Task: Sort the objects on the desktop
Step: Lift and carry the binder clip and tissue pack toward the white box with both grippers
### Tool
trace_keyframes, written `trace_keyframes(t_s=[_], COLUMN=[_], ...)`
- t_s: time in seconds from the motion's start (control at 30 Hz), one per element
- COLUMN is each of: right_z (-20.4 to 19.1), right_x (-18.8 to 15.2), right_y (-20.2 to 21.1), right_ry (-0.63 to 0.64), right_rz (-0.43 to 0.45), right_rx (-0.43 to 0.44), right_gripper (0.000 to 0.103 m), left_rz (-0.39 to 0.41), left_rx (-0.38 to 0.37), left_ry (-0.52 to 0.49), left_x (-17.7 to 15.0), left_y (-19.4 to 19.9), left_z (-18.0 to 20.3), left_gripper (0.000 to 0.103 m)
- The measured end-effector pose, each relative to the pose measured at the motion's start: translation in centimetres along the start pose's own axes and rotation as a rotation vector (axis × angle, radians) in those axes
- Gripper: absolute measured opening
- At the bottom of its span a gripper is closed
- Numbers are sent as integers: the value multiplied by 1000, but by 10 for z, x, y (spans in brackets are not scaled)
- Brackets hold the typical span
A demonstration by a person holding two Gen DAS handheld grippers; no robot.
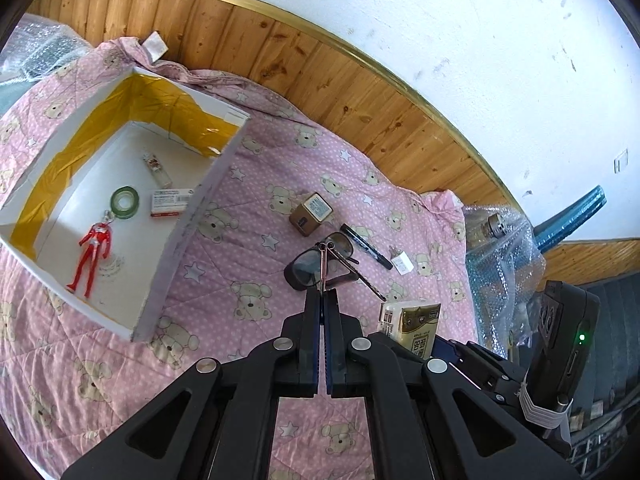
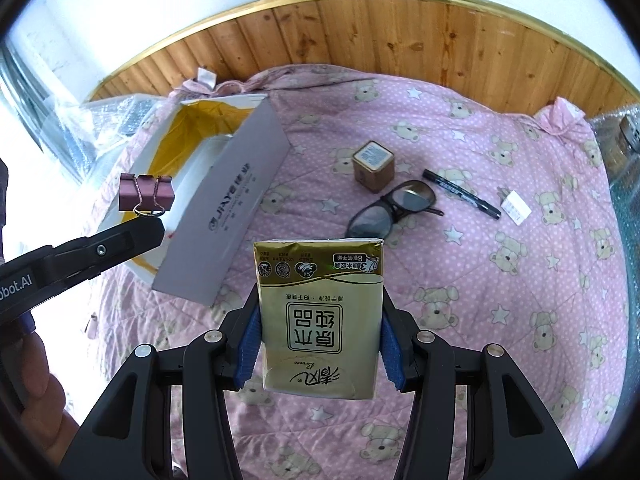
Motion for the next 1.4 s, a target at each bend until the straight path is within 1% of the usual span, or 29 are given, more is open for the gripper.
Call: trace_keyframes(t_s=[0.13, 0.37, 0.47, 0.63, 0.93, 1.13, 1.4], right_z=[-20, -58, -75, -104, -149, -171, -192], right_x=[5, 20, 26, 34, 54, 68, 80], right_y=[-1, -8, -14, -27, -47, -61, -86], right_ry=[24, 56, 68, 88, 143, 184, 220], right_rz=[1, 0, -3, -15, -37, -51, -90], right_rx=[17, 43, 51, 67, 88, 102, 124], right_gripper=[53, 53, 53, 53, 53, 53, 53], left_rz=[21, 57, 62, 55, 63, 62, 53], left_rx=[11, 26, 31, 43, 57, 74, 87], left_ry=[25, 92, 119, 155, 199, 249, 261], left_x=[3, 16, 22, 29, 47, 55, 82], left_y=[13, 34, 38, 38, 43, 40, 24], left_z=[-16, -62, -83, -117, -158, -190, -213], left_gripper=[1, 1, 1, 1, 1, 1, 1])
Point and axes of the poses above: each gripper's, at about its wrist camera, not at the fingertips, and y roughly against the way its jaws point, z to its right, x to its top, the point moved 2 cm from there along -y, roughly the way its jaws point, and after that the axes turned 4 degrees about -y, right-handed, at the moved point
